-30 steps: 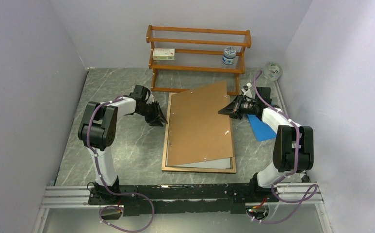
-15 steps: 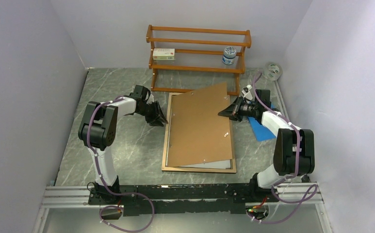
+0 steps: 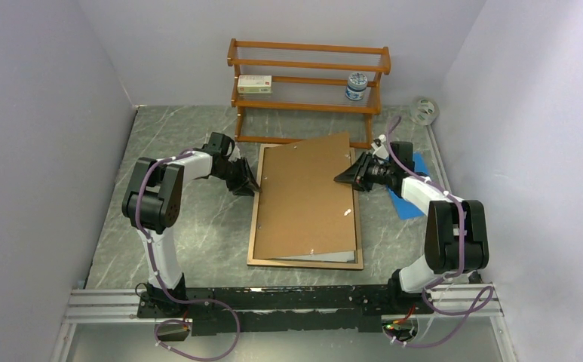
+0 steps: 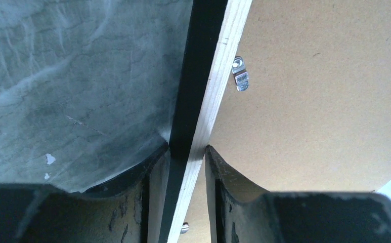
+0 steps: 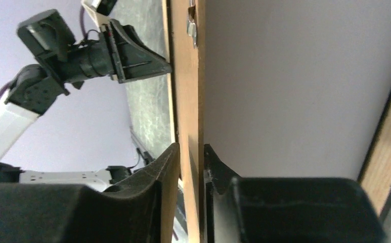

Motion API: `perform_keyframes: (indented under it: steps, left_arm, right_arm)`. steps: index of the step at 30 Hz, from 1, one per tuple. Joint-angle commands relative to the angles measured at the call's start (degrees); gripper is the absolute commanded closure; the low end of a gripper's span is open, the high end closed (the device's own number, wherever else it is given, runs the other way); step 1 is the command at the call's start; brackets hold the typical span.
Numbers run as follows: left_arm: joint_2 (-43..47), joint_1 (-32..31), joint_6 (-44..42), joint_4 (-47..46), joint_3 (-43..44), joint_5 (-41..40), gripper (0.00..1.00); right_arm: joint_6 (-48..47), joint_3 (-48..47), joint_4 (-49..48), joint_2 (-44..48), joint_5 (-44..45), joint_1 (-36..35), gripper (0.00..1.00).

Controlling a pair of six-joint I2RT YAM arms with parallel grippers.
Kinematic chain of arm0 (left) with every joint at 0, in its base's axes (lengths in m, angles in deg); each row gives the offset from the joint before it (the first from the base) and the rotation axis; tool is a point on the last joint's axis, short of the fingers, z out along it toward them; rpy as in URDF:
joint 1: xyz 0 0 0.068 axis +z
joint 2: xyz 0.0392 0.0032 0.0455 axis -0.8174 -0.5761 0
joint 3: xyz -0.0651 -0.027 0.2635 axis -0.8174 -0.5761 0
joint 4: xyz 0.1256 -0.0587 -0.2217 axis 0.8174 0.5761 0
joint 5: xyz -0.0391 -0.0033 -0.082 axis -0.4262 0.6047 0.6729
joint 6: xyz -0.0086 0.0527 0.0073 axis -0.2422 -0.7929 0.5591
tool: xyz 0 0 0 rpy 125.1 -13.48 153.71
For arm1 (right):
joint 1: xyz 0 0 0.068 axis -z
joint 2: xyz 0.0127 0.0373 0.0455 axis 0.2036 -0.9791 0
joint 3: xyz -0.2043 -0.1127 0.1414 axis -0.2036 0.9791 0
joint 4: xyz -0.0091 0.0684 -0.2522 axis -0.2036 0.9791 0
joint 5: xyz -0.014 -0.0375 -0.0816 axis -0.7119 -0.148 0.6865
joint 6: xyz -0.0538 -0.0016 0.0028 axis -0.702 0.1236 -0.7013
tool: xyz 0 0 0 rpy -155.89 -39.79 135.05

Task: Put the photo into the frame
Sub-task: Place the photo frame item in the photo frame, then install the photo frame at the center of the board.

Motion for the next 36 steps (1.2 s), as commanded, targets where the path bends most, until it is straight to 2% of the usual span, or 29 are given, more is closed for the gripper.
perform_keyframes:
  steps: [1,8,10,12,16,23,30,36]
  left_arm:
    - [-1.9,-0.7,-0.9,2.1,0.9,-5.4,0.62]
    - [-1.7,-0.7,-1.2,2.4,0.6,-6.0,0.62]
    - [-1.6,-0.6,-1.0,1.8,0.3,-5.3,0.61]
    - [-1.7,-0.7,-0.9,1.4,-0.1,-4.7,0.59]
    - [-1.8,-0.7,-0.8,1.7,0.0,-5.0,0.57]
    - [-1.8,-0.7,-0.5,2.1,0.2,-5.5,0.56]
    - [-1.9,-0.7,-0.5,2.7,0.3,-6.3,0.52]
    - [-2.1,-0.7,-0.2,2.6,0.3,-6.1,0.51]
  right_arm:
    - [-3.8,-1.7,3.2,1.5,4.0,-1.4,0.69]
    - [-7.4,-5.0,11.5,0.5,9.0,-3.4,0.50]
    - [-8.6,-6.5,14.5,-0.1,11.8,-3.8,0.43]
    - [-9.3,-7.2,16.1,-0.6,13.8,-4.1,0.31]
    - [-10.8,-8.6,18.9,-1.1,17.1,-4.7,0.19]
    - [-14.0,-10.5,24.3,-0.9,25.4,-4.8,0.13]
    - [-14.5,-11.2,27.1,-0.6,34.5,-4.8,0.12]
    - [-14.0,-8.8,26.1,-1.6,36.0,-5.0,0.12]
